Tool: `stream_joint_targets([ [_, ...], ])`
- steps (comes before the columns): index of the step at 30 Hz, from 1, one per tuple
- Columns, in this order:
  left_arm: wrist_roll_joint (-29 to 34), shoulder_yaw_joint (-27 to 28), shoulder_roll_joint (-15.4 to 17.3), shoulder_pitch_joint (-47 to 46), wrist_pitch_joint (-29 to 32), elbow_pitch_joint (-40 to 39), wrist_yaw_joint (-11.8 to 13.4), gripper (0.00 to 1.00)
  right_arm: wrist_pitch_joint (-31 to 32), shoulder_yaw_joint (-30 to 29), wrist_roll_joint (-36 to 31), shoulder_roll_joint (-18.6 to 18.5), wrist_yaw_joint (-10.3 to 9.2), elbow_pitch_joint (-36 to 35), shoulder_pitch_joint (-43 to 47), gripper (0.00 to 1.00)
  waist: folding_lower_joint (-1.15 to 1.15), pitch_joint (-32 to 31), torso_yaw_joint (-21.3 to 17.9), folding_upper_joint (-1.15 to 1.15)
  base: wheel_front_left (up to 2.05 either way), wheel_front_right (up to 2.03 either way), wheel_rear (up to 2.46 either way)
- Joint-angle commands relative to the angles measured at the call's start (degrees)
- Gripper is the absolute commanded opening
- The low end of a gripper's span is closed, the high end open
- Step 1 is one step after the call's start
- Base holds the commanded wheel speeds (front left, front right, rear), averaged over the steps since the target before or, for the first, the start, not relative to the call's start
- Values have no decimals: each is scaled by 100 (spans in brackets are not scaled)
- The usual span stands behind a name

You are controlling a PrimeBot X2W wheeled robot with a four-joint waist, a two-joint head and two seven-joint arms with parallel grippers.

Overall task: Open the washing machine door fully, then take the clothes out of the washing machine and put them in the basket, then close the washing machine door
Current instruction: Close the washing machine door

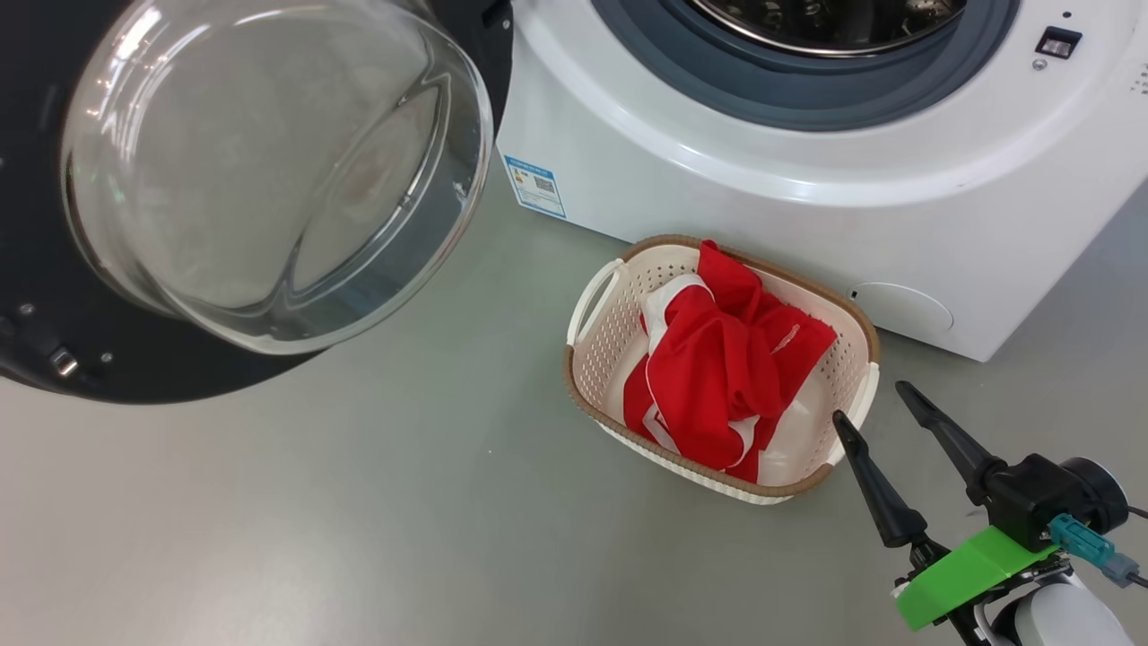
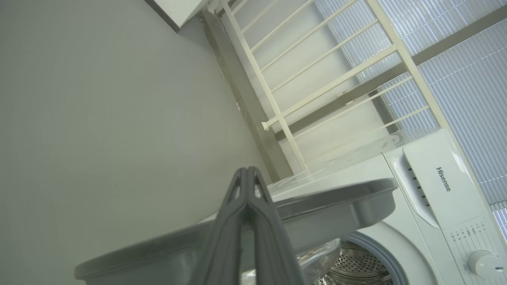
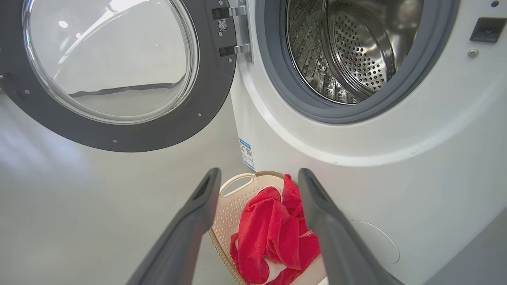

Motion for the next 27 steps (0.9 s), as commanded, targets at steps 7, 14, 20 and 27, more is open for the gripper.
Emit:
stream_joint_targets([
  [7, -152, 35, 427, -115, 532, 31, 172, 0, -27, 169, -58, -87, 9, -177, -95, 100, 0, 127, -82, 0, 0, 0, 0],
  [14, -155, 31, 392, -43, 556, -61, 261, 0, -27, 175, -61, -131, 9, -195, -140, 100, 0, 221, -122, 0, 0, 0, 0],
  [20, -161, 19, 337, 61, 600, -196, 333, 0, -27, 178, -67, -148, 9, -201, -166, 100, 0, 267, -144, 0, 0, 0, 0],
  [27, -236, -33, 256, 181, 931, -399, 402, 0, -27, 171, -69, -156, 9, -190, -199, 100, 0, 267, -151, 0, 0, 0, 0],
])
